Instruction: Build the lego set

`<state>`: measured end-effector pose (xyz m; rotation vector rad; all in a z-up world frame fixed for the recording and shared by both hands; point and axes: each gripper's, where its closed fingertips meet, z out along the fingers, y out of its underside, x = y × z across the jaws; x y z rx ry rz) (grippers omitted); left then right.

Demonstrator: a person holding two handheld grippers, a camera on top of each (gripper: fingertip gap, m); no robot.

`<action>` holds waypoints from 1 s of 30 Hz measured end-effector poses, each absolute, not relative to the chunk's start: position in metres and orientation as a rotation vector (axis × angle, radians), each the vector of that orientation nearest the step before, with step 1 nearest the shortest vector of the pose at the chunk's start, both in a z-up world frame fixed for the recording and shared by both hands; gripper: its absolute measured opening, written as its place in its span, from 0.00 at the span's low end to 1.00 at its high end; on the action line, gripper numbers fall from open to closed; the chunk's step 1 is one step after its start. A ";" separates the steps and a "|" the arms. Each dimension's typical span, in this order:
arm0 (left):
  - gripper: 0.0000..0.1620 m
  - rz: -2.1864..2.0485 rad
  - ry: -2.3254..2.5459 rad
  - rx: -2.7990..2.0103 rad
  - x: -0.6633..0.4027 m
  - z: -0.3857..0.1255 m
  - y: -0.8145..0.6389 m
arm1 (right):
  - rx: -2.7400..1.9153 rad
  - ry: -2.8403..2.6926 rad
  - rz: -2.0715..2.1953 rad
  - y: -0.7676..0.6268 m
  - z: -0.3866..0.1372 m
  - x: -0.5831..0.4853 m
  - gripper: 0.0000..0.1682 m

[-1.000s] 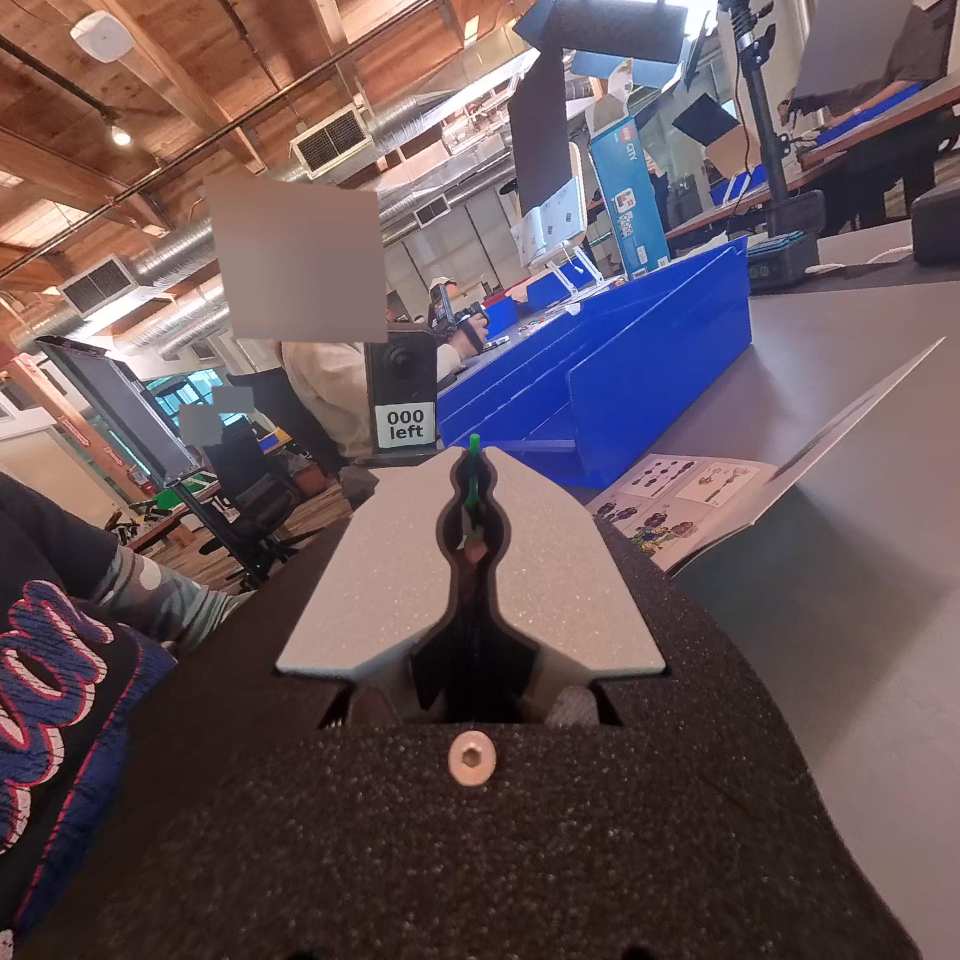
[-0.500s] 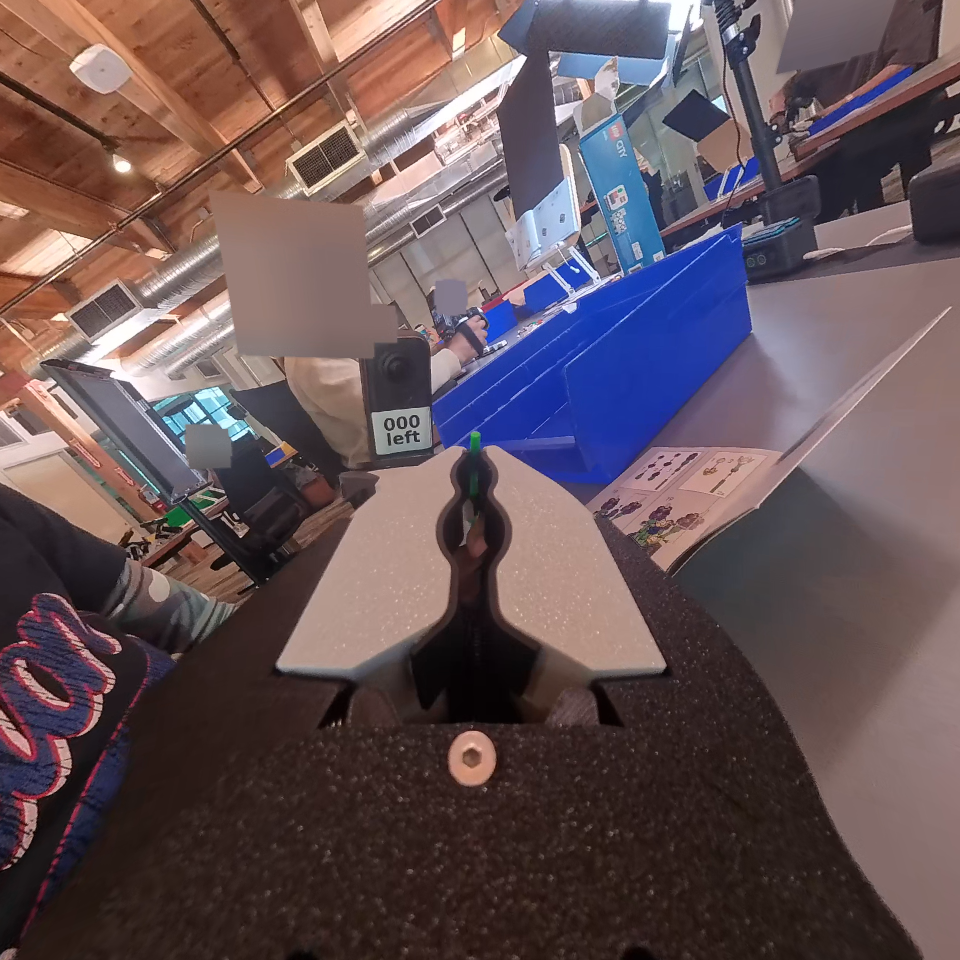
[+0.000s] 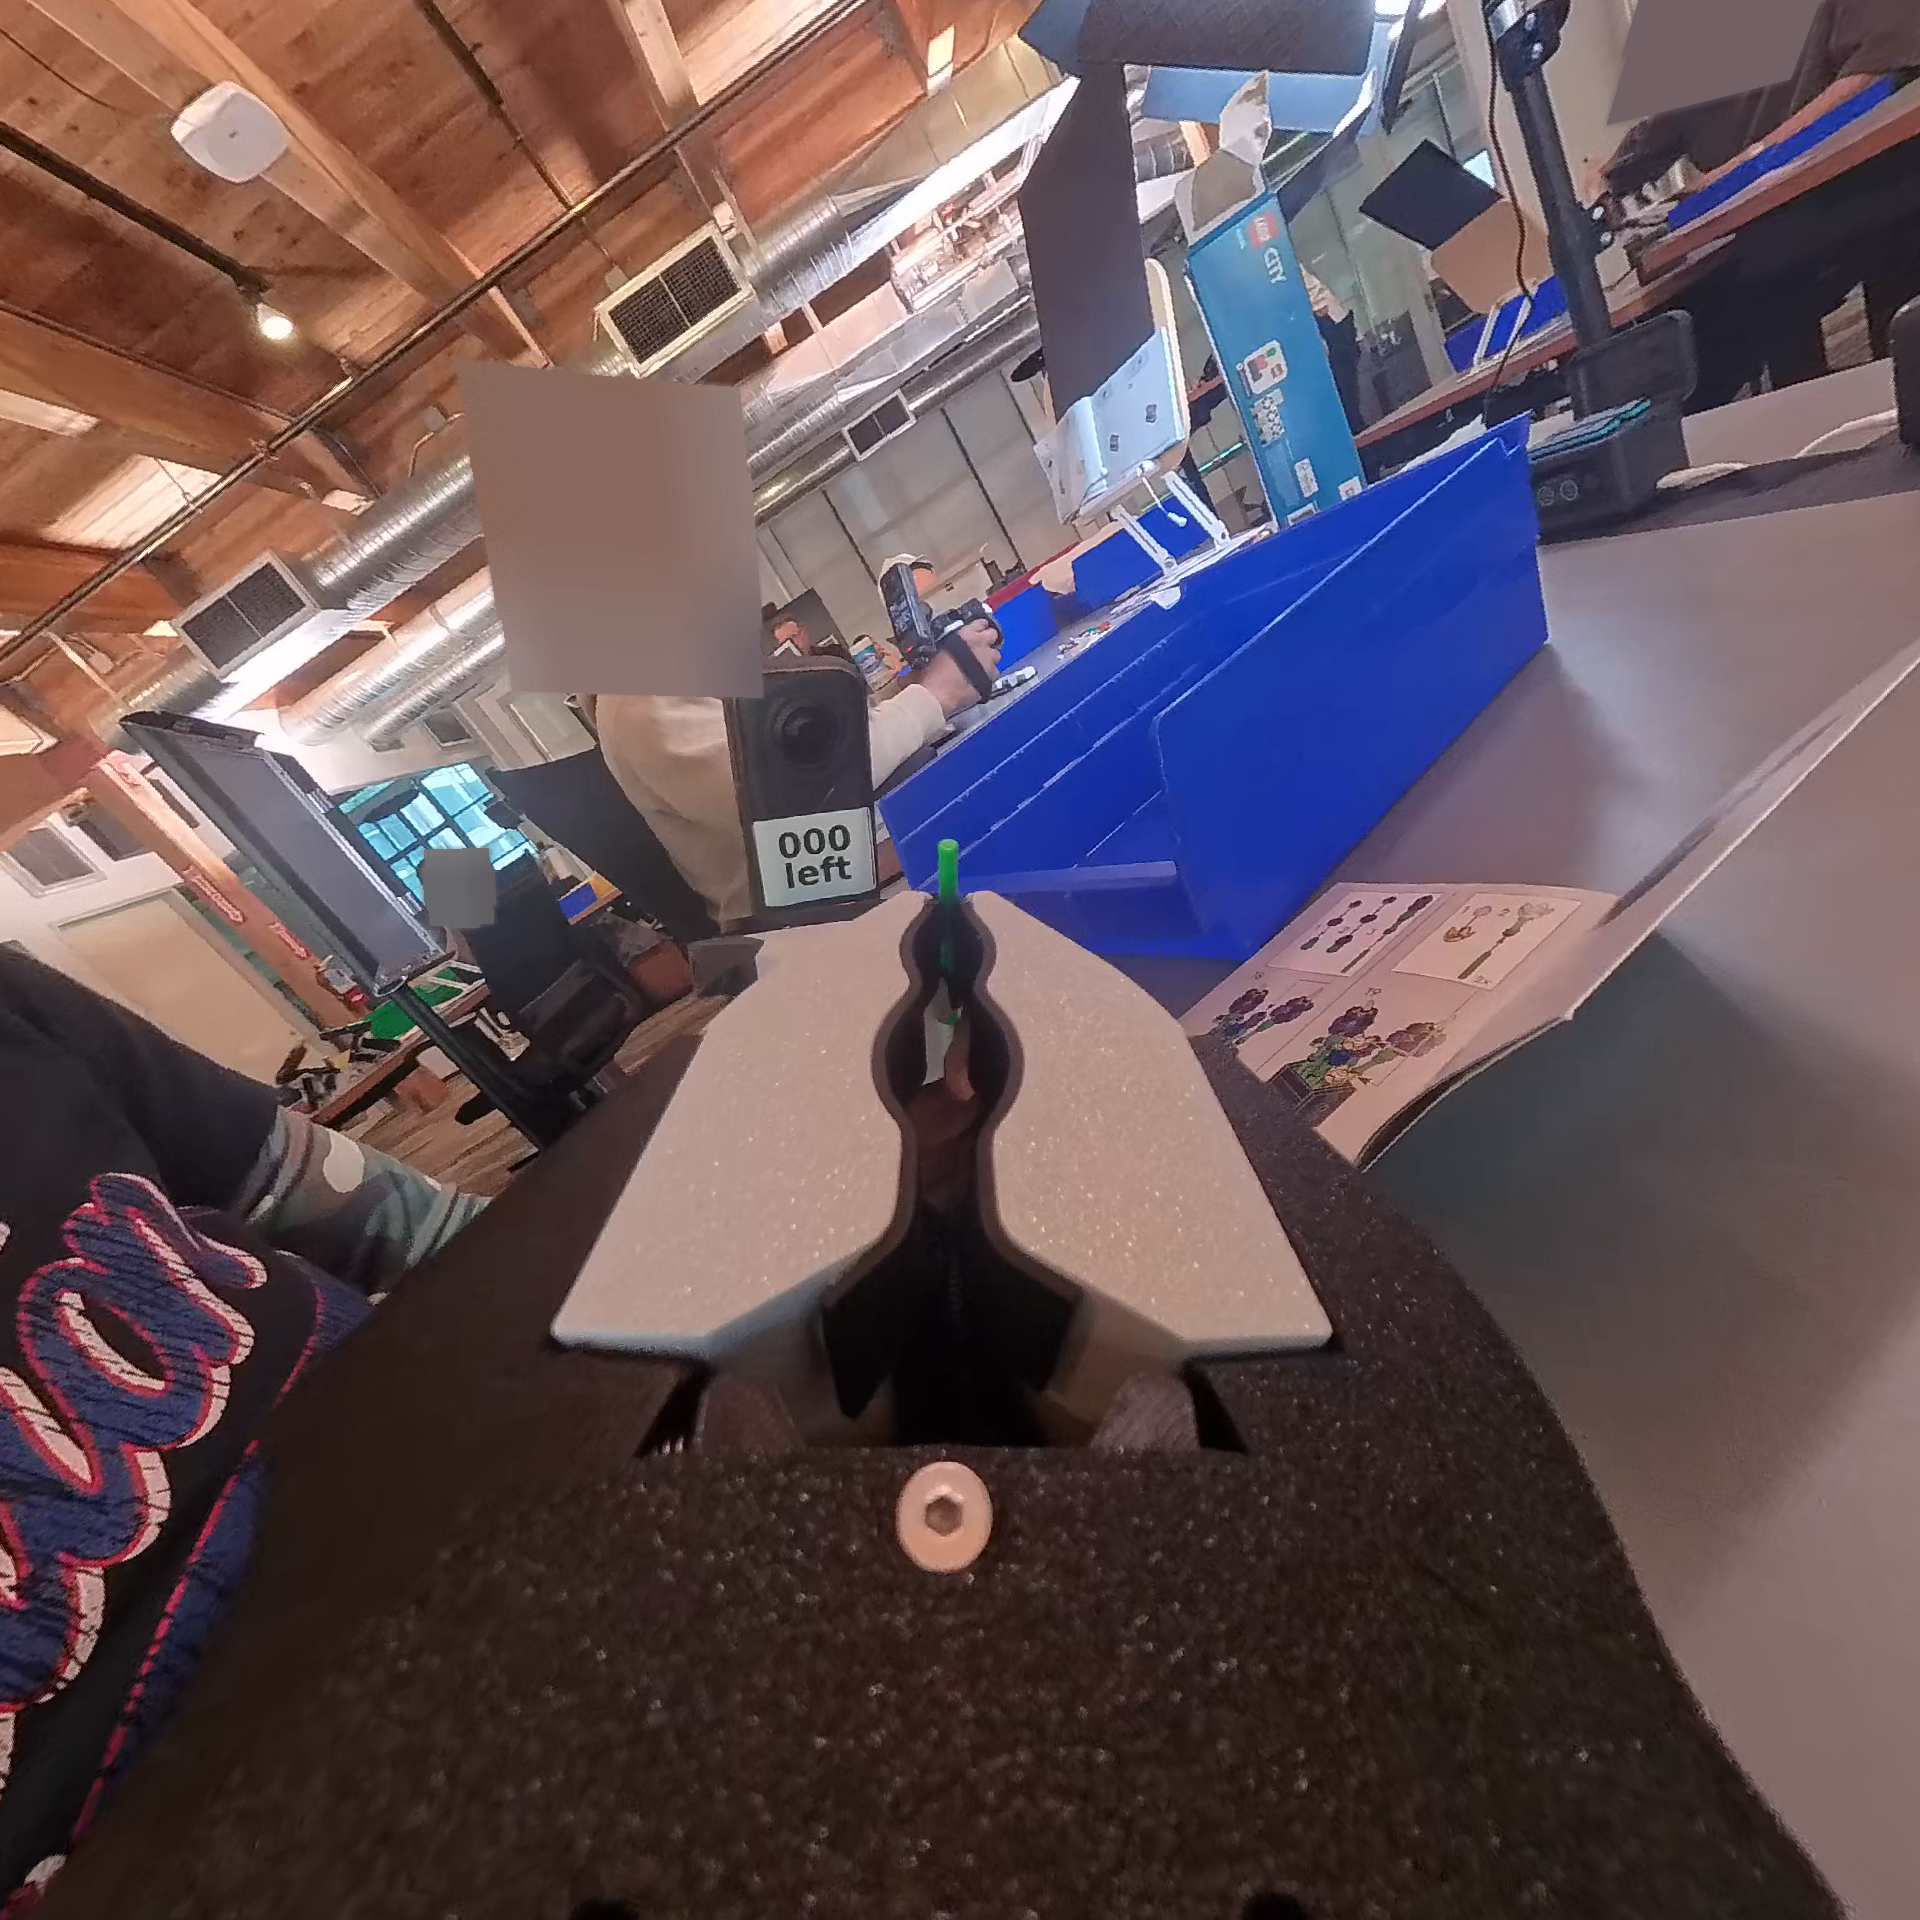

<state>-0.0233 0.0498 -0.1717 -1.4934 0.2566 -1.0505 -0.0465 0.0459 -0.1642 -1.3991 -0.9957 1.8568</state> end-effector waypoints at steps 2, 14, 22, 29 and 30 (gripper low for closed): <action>0.01 -1.049 0.263 -1.492 -0.023 -0.171 0.049 | -1.400 -1.001 1.863 0.045 -0.165 -0.046 0.03; 0.01 -1.163 0.339 -1.463 -0.015 -0.167 0.042 | -1.321 -0.962 2.009 0.045 -0.150 -0.034 0.12; 0.01 -1.160 0.355 -1.449 -0.014 -0.165 0.040 | -1.335 -0.888 2.049 0.055 -0.145 -0.027 0.12; 0.02 -1.153 0.357 -1.450 -0.014 -0.165 0.040 | -1.352 -0.980 1.982 0.049 -0.153 -0.032 0.12; 0.02 -1.153 0.355 -1.451 -0.014 -0.165 0.040 | -1.346 -0.991 1.960 0.049 -0.152 -0.032 0.11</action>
